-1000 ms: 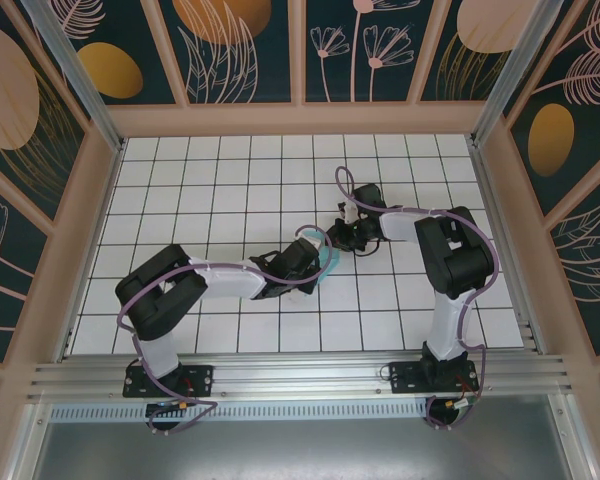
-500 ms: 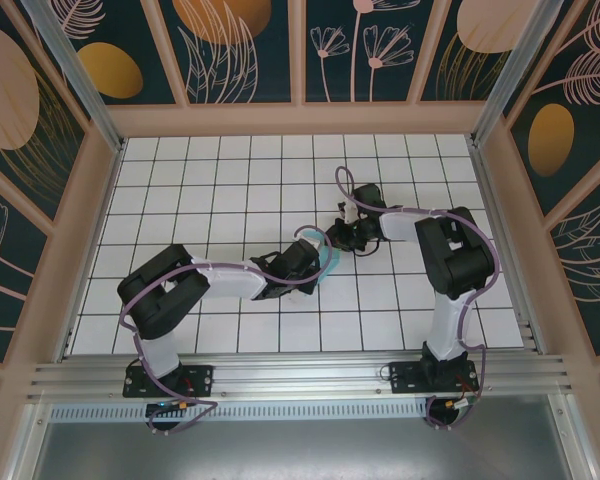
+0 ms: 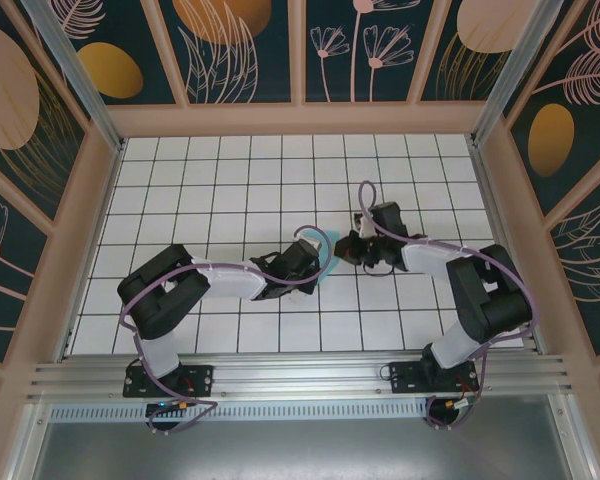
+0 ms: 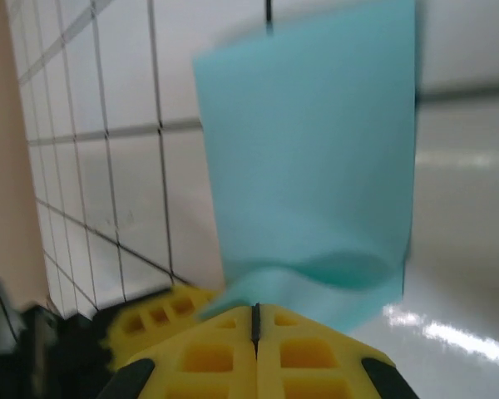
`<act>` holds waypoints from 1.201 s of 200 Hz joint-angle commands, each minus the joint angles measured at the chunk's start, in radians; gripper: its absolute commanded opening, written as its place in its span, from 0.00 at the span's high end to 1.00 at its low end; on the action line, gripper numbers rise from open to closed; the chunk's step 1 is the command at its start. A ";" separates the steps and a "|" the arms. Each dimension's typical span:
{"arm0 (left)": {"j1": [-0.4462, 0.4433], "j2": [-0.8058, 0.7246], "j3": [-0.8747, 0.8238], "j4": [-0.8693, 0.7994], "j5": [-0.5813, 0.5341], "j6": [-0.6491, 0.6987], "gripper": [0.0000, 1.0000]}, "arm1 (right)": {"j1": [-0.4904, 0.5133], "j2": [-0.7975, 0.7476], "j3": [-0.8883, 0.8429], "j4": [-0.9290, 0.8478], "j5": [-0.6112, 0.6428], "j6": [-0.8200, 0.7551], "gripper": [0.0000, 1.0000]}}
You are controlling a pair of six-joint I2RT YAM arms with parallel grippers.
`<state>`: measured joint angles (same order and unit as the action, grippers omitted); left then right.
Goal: Fold a paper plane with a square sheet of paper (pick it up from the middle)
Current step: Third fold the triangle at the center of the table.
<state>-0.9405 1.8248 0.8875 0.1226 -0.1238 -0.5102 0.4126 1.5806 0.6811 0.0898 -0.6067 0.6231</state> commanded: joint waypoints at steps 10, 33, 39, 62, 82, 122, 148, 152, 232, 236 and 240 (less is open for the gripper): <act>0.009 0.003 -0.015 -0.035 0.000 0.004 1.00 | 0.047 0.001 -0.032 0.117 -0.038 0.081 0.94; 0.008 0.002 -0.015 -0.042 -0.004 0.009 1.00 | 0.060 0.030 -0.009 0.108 -0.028 0.081 0.94; 0.008 0.002 -0.012 -0.043 -0.004 0.009 1.00 | 0.061 0.039 0.001 0.101 -0.024 0.076 0.94; 0.009 0.002 -0.009 -0.045 -0.005 0.012 1.00 | 0.061 0.075 0.023 0.099 -0.025 0.068 0.94; 0.009 0.002 -0.008 -0.049 -0.007 0.013 1.00 | 0.062 0.102 0.020 0.099 -0.020 0.062 0.94; 0.009 0.009 -0.004 -0.053 -0.005 0.017 1.00 | 0.061 0.156 -0.006 0.104 0.011 0.043 0.94; 0.008 0.014 -0.005 -0.058 -0.005 0.020 1.00 | 0.052 0.189 0.001 0.103 0.014 0.030 0.94; 0.008 0.014 -0.003 -0.060 -0.005 0.019 1.00 | 0.050 0.191 0.003 0.096 0.016 0.028 0.94; 0.009 0.016 0.004 -0.072 -0.011 0.026 1.00 | 0.008 0.045 0.025 0.039 -0.004 0.017 0.91; 0.009 0.015 0.004 -0.072 -0.011 0.026 1.00 | 0.009 0.052 0.028 0.039 -0.008 0.017 0.91; 0.009 0.014 0.004 -0.073 -0.011 0.025 1.00 | 0.009 0.057 0.032 0.040 -0.012 0.017 0.91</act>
<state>-0.9405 1.8244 0.8886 0.1188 -0.1242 -0.5018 0.4278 1.6516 0.6857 0.1501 -0.6090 0.6605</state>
